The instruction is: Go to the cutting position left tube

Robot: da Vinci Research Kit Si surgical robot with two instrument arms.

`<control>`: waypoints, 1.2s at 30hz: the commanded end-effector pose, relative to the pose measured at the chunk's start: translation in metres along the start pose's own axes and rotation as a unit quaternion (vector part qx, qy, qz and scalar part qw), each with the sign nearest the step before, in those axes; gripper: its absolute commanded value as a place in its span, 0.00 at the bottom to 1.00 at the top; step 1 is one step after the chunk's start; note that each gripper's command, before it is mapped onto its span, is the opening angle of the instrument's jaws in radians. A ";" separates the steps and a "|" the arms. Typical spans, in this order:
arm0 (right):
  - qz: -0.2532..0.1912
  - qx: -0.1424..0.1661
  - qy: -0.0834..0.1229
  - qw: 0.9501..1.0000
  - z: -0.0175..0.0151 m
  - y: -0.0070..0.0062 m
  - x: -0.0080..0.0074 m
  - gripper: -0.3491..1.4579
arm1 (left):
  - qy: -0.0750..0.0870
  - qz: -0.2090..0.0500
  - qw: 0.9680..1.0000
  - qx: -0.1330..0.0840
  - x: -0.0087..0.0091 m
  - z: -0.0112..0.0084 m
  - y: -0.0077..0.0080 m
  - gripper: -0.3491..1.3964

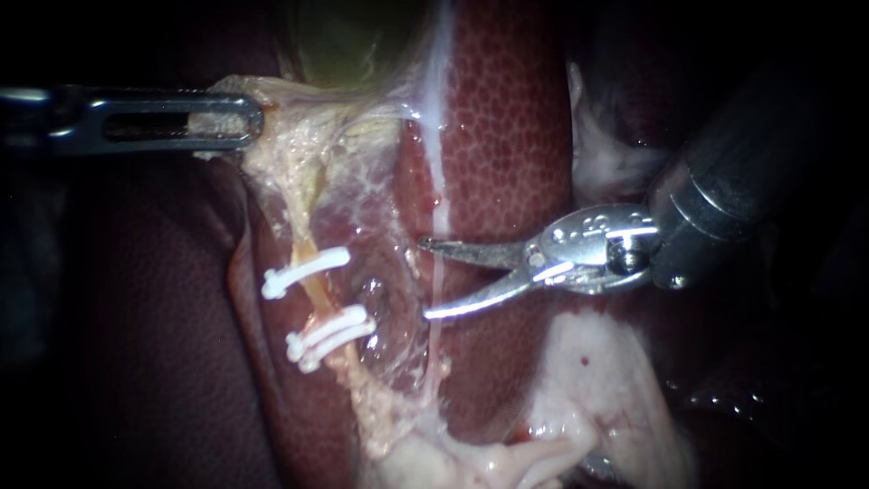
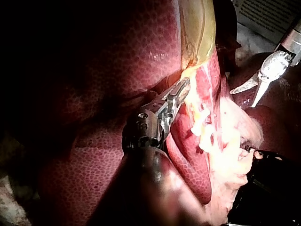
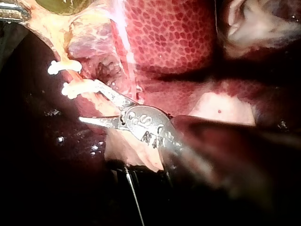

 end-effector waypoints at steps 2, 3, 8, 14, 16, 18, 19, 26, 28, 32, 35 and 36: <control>0.000 0.000 0.000 1.000 0.0000 0.0000 0.0000 0.95 | 0.000 0.000 1.000 0.000 0.0000 0.0000 0.0000 0.00; 0.000 0.000 0.000 1.000 0.0000 0.0000 0.0000 0.95 | 0.000 0.000 1.000 0.000 0.0000 0.0000 -0.0001 0.00; 0.000 0.000 0.000 1.000 0.0001 0.0000 -0.0001 0.96 | 0.000 0.000 1.000 0.000 0.0000 0.0000 -0.0001 0.00; -0.003 -0.006 0.000 1.000 0.0017 0.0001 -0.0010 0.98 | 0.000 0.000 1.000 0.000 0.0000 0.0000 -0.0001 0.00; -0.005 -0.002 0.000 1.000 0.0026 0.0002 -0.0017 0.98 | 0.000 0.000 1.000 -0.001 0.0000 0.0000 -0.0001 0.00; -0.008 0.003 0.000 1.000 0.0037 0.0003 -0.0026 0.98 | 0.000 0.000 1.000 -0.001 0.0000 0.0000 -0.0002 0.00; -0.012 0.005 0.000 1.000 0.0042 0.0003 -0.0031 0.98 | 0.000 0.000 1.000 -0.001 0.0000 0.0000 -0.0002 0.00; 0.003 0.016 -0.001 1.000 0.0076 0.0011 -0.0064 0.98 | 0.000 0.000 1.000 -0.001 0.0000 -0.0001 -0.0002 0.00; 0.007 0.017 -0.001 1.000 0.0084 0.0014 -0.0071 0.98 | 0.000 0.000 1.000 -0.001 0.0000 -0.0001 -0.0003 0.00; 0.013 0.020 -0.001 1.000 0.0097 0.0015 -0.0079 0.98 | 0.000 0.000 1.000 -0.001 0.0000 -0.0001 -0.0003 0.00; 0.015 0.023 -0.001 1.000 0.0106 0.0015 -0.0080 0.99 | 0.000 0.000 1.000 -0.001 0.0000 -0.0001 -0.0003 0.00; 0.015 0.024 -0.001 1.000 0.0108 0.0015 -0.0080 0.99 | 0.000 0.000 1.000 -0.001 0.0000 -0.0001 -0.0003 0.00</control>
